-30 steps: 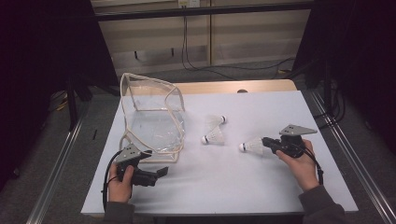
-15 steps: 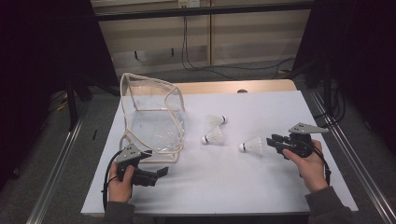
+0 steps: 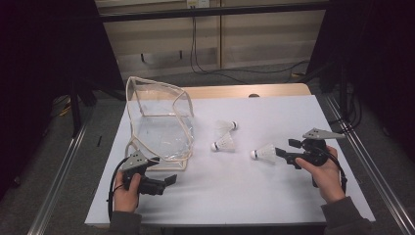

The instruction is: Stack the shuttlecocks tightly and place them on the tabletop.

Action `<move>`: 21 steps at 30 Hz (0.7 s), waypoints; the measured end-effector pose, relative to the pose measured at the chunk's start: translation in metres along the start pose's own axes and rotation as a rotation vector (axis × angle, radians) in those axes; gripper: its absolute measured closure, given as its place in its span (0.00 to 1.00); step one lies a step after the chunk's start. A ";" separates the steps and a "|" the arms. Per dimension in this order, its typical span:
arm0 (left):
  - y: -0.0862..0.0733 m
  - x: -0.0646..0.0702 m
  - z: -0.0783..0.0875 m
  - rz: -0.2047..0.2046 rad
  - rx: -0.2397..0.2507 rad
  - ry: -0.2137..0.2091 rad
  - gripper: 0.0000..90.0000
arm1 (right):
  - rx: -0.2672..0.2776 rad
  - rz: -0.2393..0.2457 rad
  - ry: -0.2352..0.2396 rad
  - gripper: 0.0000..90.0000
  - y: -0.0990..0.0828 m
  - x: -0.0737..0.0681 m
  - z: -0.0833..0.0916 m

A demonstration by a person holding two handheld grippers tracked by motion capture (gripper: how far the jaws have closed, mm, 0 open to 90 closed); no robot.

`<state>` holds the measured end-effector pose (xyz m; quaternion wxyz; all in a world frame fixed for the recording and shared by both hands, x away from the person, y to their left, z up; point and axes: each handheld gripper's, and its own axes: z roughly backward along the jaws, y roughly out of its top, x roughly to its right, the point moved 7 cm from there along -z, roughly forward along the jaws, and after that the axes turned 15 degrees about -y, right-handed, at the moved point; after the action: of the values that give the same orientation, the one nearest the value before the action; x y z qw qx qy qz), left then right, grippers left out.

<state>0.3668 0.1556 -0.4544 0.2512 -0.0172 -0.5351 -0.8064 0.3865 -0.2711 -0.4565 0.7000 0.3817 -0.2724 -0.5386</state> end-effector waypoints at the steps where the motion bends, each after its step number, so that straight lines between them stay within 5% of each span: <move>1: 0.000 0.000 0.000 0.000 0.000 0.001 0.04 | 0.000 -0.008 0.000 0.28 0.001 0.000 0.000; 21: 0.001 0.000 0.000 0.001 0.004 0.000 0.04 | -0.008 0.069 0.053 0.08 -0.002 -0.026 -0.005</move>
<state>0.3667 0.1552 -0.4539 0.2516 -0.0172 -0.5366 -0.8053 0.3827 -0.2454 -0.4599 0.7266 0.3836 -0.2645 -0.5049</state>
